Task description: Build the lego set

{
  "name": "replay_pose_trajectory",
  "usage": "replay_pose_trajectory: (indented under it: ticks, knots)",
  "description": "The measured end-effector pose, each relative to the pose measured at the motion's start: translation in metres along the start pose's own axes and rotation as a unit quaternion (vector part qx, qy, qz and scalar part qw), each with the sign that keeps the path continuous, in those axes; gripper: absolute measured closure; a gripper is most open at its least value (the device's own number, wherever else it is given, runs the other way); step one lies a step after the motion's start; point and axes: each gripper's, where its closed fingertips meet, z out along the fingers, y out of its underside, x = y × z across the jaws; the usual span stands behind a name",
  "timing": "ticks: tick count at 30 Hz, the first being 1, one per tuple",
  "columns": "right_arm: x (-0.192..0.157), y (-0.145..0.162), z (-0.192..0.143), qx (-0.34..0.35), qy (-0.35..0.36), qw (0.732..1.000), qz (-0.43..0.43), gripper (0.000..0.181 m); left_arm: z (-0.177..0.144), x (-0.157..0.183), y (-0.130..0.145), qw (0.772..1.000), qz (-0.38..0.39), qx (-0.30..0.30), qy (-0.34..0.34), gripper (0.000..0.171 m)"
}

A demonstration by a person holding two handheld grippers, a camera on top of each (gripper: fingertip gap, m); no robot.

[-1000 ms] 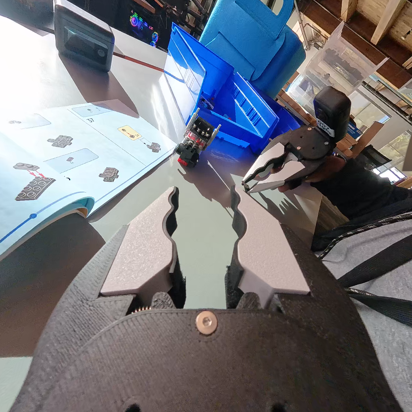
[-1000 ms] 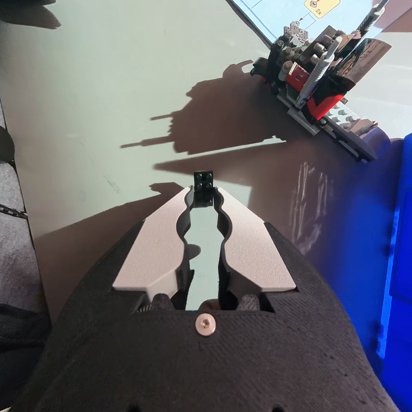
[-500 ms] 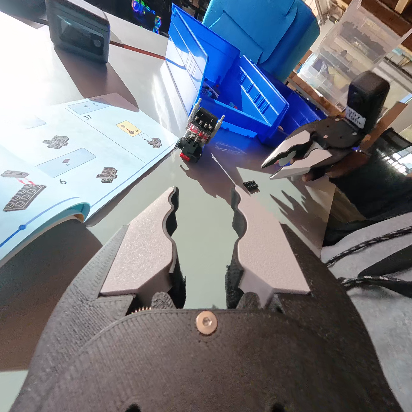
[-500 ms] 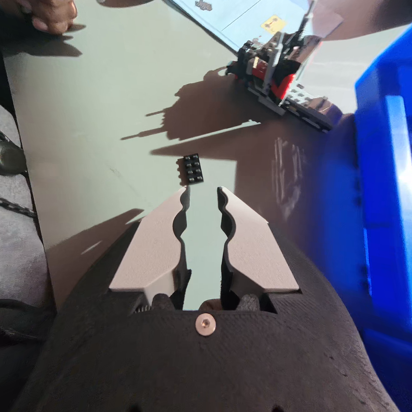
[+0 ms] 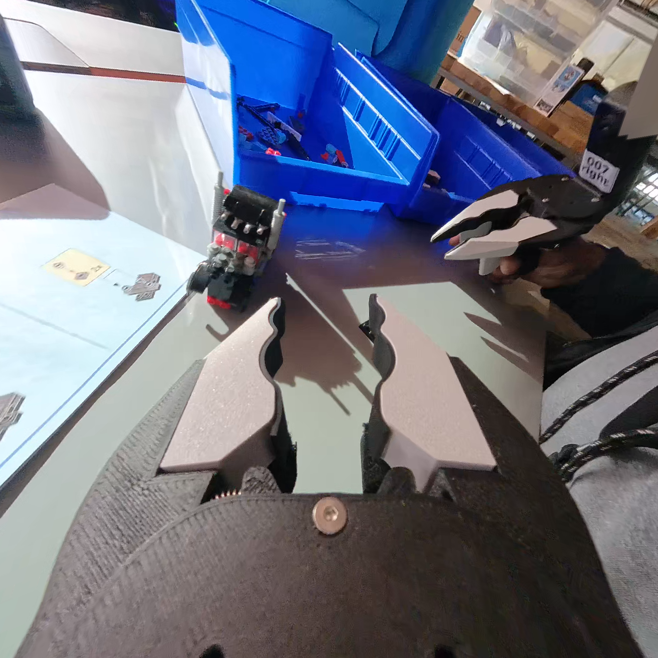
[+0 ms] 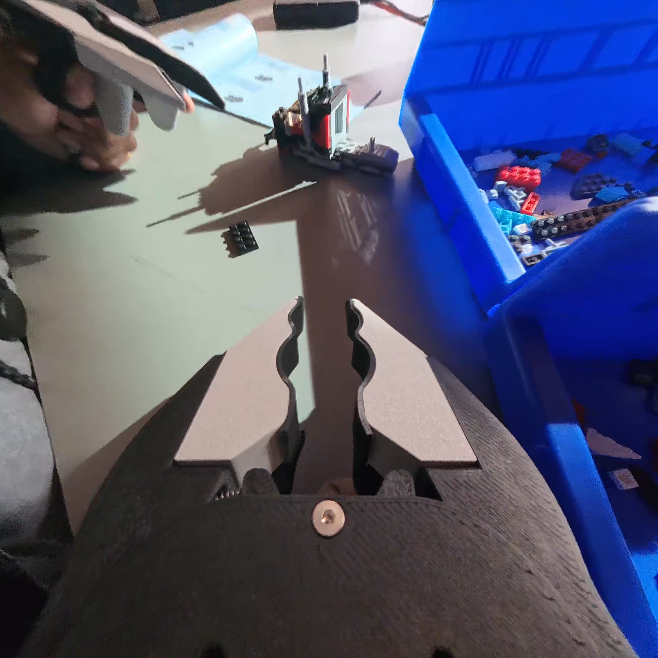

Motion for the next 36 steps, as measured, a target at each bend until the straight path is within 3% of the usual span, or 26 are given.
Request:
replay_pose_trajectory:
  ticks: [9,23,36]
  knots:
    - [-0.007,0.007,0.004,-0.022,-0.01,0.999,-0.031,0.157,0.028,-0.002,0.002,0.999,0.015,-0.033,-0.029,0.124]
    - [0.003,0.006,0.003,-0.021,-0.026,0.999,0.029,0.161,0.031,-0.007,0.006,0.997,0.023,-0.052,-0.055,0.125]
    - [0.006,0.01,0.006,-0.034,-0.014,0.999,0.03,0.161,0.035,-0.007,0.012,0.995,0.032,-0.074,-0.061,0.124]
